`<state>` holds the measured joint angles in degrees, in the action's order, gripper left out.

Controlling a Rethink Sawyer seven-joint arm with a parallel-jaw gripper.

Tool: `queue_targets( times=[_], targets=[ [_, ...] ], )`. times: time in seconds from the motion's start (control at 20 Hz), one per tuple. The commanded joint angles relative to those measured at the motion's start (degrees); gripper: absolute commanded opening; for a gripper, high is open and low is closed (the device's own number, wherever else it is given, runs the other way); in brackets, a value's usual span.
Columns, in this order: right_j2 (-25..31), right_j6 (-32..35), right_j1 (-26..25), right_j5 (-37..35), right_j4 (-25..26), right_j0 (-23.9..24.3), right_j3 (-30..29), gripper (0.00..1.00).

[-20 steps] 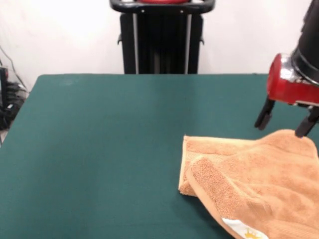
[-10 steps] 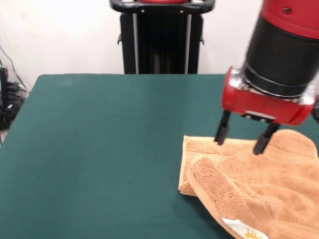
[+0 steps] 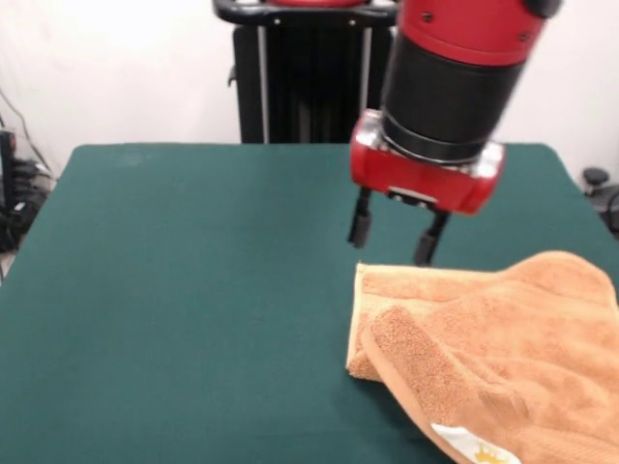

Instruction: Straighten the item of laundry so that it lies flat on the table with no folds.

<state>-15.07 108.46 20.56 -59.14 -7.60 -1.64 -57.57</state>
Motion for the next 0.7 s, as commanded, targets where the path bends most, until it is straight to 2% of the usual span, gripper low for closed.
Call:
queue_targets(
  times=[0.05, 0.5, 0.7],
  targets=[
    [11.10, -14.84, 3.99, 6.97, 3.84, 1.78, -18.19, 1.00],
    [17.28, -12.17, 4.09, 16.44, 9.53, 5.52, -24.05, 1.00],
    [18.46, -9.97, 4.22, 17.65, 11.84, 5.86, -24.72, 1.00]
  ],
)
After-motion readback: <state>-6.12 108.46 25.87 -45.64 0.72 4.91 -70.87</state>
